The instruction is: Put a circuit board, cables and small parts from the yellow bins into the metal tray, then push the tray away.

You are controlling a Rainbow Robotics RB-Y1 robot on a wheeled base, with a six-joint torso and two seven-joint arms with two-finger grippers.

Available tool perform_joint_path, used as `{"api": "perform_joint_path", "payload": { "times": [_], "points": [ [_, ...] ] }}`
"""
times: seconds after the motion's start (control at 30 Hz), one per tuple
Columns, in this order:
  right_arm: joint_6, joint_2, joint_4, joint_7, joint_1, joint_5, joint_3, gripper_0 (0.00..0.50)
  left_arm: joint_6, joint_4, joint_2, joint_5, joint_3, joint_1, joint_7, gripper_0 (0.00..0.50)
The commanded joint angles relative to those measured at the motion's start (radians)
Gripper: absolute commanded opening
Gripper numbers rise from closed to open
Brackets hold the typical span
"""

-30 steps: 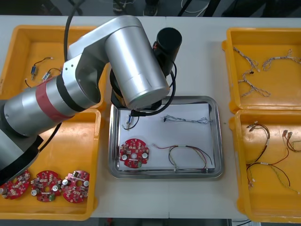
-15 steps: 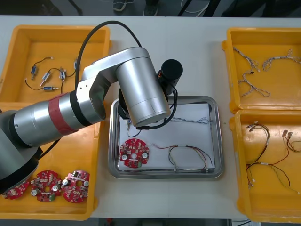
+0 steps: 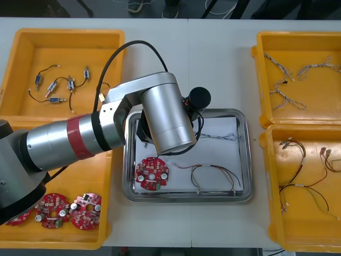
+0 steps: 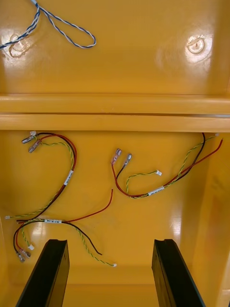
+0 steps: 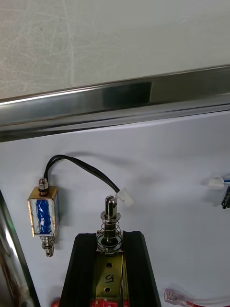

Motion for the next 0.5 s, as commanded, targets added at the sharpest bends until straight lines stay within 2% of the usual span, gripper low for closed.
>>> {"api": "perform_joint_path", "payload": {
  "times": [0.03, 0.1, 0.13, 0.17, 0.2, 0.23, 0.27, 0.5],
  "points": [
    [0.003, 0.011, -0.028, -0.031, 0.011, -0.005, 0.011, 0.500, -0.028, 0.001, -0.028, -0.010, -0.019, 0.011, 0.093, 0.003],
    [0.003, 0.011, -0.028, -0.031, 0.011, -0.005, 0.011, 0.500, -0.036, 0.005, -0.028, -0.015, -0.018, 0.011, 0.096, 0.032],
    [0.003, 0.011, -0.028, -0.031, 0.011, -0.005, 0.011, 0.500, -0.041, 0.005, -0.030, -0.020, -0.019, 0.012, 0.096, 0.100],
    [0.003, 0.011, -0.028, -0.031, 0.011, -0.005, 0.011, 0.500, -0.047, 0.005, -0.028, -0.023, -0.019, 0.012, 0.097, 0.236],
    [0.003, 0.011, -0.028, -0.031, 0.011, -0.005, 0.011, 0.500, -0.048, 0.005, -0.028, -0.024, -0.019, 0.012, 0.099, 0.321],
    [0.003, 0.011, -0.028, -0.031, 0.011, -0.005, 0.011, 0.500, -0.051, 0.005, -0.028, -0.029, -0.019, 0.011, 0.102, 0.470],
    [0.003, 0.011, -0.028, -0.031, 0.011, -0.005, 0.011, 0.500, -0.053, 0.005, -0.028, -0.035, -0.019, 0.011, 0.103, 0.500],
    [0.003, 0.011, -0.028, -0.031, 0.011, -0.005, 0.011, 0.500, -0.058, 0.005, -0.028, -0.041, -0.016, 0.011, 0.103, 0.500]
  ]
}}
